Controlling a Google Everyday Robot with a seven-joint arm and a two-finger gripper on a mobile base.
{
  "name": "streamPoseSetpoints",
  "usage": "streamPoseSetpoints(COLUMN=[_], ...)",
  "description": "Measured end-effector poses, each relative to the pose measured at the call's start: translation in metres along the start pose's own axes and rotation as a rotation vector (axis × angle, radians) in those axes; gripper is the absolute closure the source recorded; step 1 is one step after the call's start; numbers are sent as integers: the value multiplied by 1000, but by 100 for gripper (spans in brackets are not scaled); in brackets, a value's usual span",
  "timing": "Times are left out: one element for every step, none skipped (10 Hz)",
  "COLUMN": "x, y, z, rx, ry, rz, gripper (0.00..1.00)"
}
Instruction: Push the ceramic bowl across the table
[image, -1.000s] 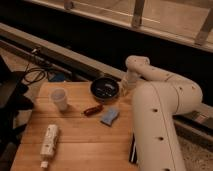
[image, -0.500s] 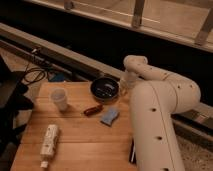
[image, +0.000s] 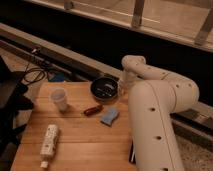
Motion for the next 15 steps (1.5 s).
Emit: streamPoseSetpoints(x=[-1, -2, -3, -4, -4, -4, -5, -4, -3, 0, 1, 4, 6, 7, 8], y=[7, 11, 14, 20, 26, 32, 40, 45, 51, 57, 60, 64, 67, 70, 70], z=[3, 4, 6, 7, 9, 10, 12, 13, 15, 17, 18, 20, 21, 22, 22], rx=[-11, -20, -31, -41, -49, -55, -66, -70, -74, -78, -81, -84, -87, -91, -94], ry=[-1, -3, -4, -6, -6, -5, -5, 0, 6, 16, 22, 29, 36, 42, 43], rz=[-4, -7, -11, -19, -28, -38, -56, -71, -88, -109, -122, -136, -147, -156, -158], gripper=[82, 82, 82, 82, 82, 82, 82, 82, 82, 82, 82, 82, 82, 82, 82])
